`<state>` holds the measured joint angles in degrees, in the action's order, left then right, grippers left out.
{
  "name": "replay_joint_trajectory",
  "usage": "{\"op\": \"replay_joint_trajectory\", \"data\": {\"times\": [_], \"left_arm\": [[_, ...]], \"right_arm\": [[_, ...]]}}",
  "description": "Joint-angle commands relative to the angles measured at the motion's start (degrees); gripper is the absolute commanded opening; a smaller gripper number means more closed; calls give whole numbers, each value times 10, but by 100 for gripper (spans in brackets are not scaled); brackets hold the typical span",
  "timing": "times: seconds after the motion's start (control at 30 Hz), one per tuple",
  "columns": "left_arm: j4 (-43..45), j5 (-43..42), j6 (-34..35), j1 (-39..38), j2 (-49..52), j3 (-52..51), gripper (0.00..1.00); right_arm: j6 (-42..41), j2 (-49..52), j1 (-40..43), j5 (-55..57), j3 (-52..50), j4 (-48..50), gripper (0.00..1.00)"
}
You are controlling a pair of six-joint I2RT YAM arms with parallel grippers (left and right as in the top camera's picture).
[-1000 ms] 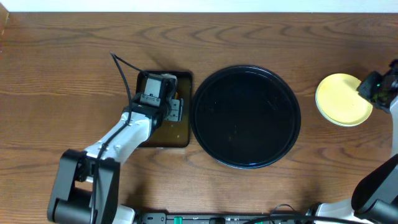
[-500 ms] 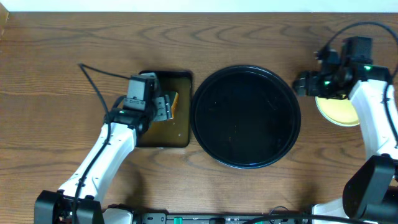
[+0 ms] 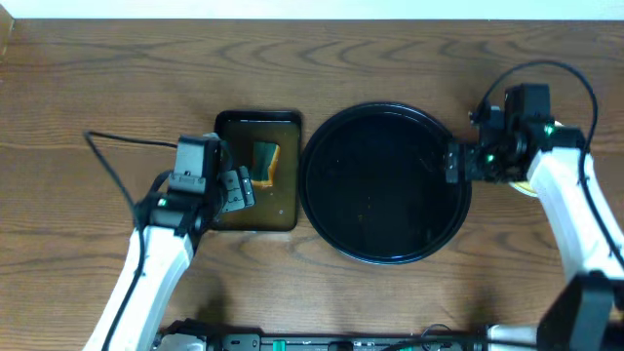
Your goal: Clean dirty plates on tray and stack at the side
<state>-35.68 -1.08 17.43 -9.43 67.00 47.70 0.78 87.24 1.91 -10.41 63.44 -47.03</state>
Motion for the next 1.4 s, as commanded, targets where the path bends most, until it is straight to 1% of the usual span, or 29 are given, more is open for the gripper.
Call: {"op": "replay_joint_trajectory", "data": {"times": [0.0,0.07,0.17,0.2,0.33,1.13,1.27,1.37], "left_arm": [[-1,9,-13,1,-67,-45,84],[2,9,-13,1,-111,-68,84],[11,9,-12,0,-178,-93,84],[19,9,-10,0,-221,-107,84],[19,9,-8,0,-273,-113,85],[16,9,-8,0,-232,-113,86],[14,9,-8,0,-225,-113,86],[14,9,-8,0,-218,-113,86]], "right_arm": [[-24,-106,-17,21,-81,51,99],[-24,-175,-26,30,-136,90,99],[-24,-256,-31,42,-184,112,99],[-24,-301,-30,46,-205,116,99],[-24,-365,-30,57,-221,106,99],[-24,-367,-30,59,-222,96,99],[-20,-404,-31,72,-235,109,99],[-20,-462,-31,71,-274,171,99]]}}
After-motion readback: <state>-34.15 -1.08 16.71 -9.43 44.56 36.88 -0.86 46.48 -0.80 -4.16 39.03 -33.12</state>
